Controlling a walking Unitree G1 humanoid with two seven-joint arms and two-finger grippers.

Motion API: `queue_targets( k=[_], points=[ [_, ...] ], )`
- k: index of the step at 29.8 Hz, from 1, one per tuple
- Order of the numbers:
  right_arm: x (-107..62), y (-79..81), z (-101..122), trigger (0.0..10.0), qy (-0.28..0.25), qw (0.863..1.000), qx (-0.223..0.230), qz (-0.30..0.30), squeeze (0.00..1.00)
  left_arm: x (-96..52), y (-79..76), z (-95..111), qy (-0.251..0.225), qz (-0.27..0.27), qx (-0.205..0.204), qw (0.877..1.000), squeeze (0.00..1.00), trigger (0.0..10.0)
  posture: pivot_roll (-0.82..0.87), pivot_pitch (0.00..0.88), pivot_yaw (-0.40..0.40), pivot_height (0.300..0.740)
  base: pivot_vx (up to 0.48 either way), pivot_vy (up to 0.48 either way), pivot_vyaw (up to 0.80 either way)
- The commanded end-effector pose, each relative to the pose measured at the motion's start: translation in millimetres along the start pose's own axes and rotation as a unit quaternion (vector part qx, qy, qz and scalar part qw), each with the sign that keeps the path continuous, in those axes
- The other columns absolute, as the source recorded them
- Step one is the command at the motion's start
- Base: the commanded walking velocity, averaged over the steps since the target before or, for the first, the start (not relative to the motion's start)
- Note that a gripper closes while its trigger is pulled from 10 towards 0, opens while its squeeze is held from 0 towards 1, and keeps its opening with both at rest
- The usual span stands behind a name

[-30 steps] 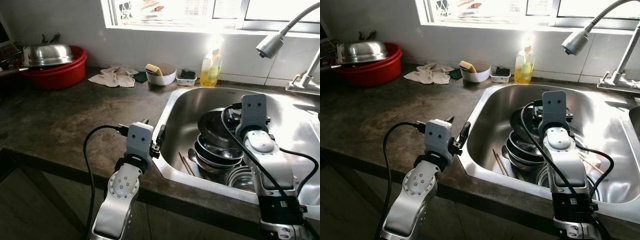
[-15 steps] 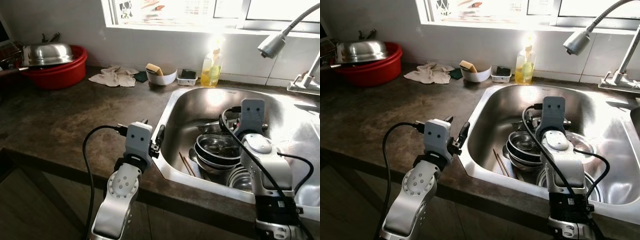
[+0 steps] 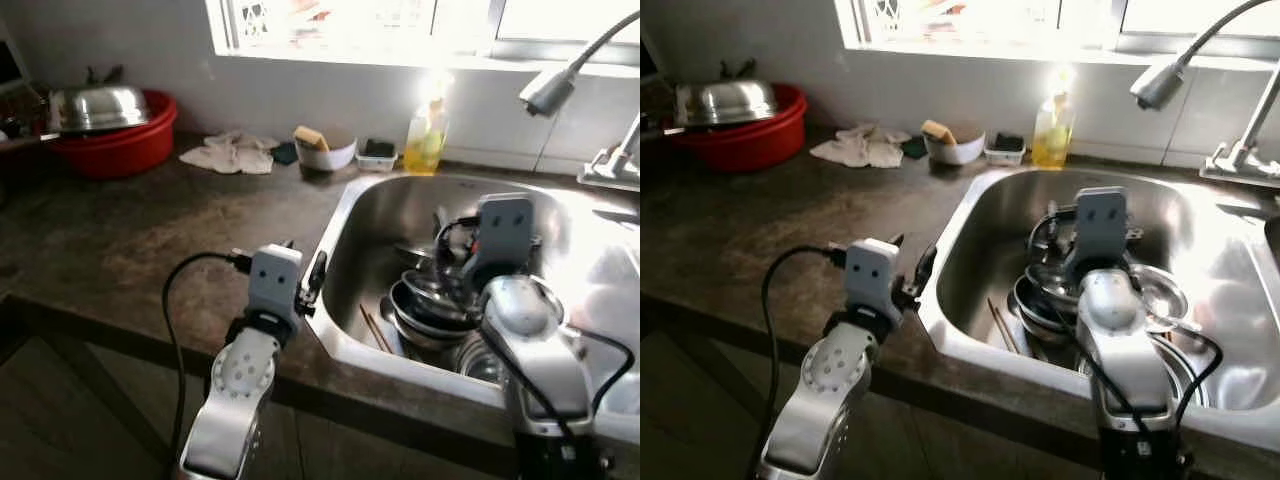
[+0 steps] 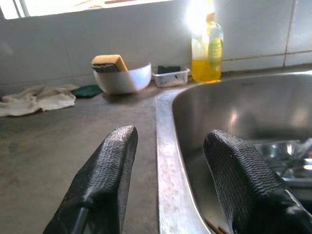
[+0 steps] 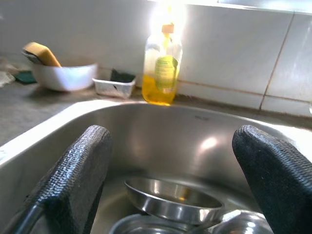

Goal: Kitchen organization

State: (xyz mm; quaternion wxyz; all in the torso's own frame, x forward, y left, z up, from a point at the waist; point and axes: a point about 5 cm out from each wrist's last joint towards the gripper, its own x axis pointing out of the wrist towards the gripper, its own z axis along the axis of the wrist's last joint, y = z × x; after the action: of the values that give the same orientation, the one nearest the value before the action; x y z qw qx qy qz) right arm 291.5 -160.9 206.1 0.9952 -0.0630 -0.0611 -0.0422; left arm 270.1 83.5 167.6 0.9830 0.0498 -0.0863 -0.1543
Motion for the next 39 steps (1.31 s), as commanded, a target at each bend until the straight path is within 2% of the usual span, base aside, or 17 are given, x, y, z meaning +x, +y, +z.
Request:
queue_targets(
  k=[1,10,31,39],
  points=[
    [-5.6,2.4,11.5,10.0,-0.038,0.999,-0.001,0.007,0.0,-2.2,-0.6,4.2,-0.01,-0.005,0.002,1.0,0.0,10.0,0.0,0.01,-0.003,0.74,-0.281,0.0,0.0],
    [-14.4,8.9,6.7,10.0,-0.041,0.999,0.007,0.022,0.0,-5.0,-1.0,3.2,-0.008,-0.007,0.005,1.0,0.0,10.0,0.0,0.003,-0.003,0.74,-0.331,0.0,0.0],
    [-15.6,16.5,1.7,10.0,-0.031,0.999,0.014,0.034,0.0,-7.6,1.0,1.2,-0.001,-0.001,0.011,1.0,0.0,10.0,0.01,0.02,0.003,0.74,-0.377,0.0,0.0],
    [-22.2,20.9,-10.7,10.0,-0.008,0.999,0.01,0.052,0.0,-17.8,2.6,-10.8,0.032,0.015,0.015,0.999,0.0,10.0,0.02,0.029,0.0,0.74,-0.093,0.0,0.0]
  ],
)
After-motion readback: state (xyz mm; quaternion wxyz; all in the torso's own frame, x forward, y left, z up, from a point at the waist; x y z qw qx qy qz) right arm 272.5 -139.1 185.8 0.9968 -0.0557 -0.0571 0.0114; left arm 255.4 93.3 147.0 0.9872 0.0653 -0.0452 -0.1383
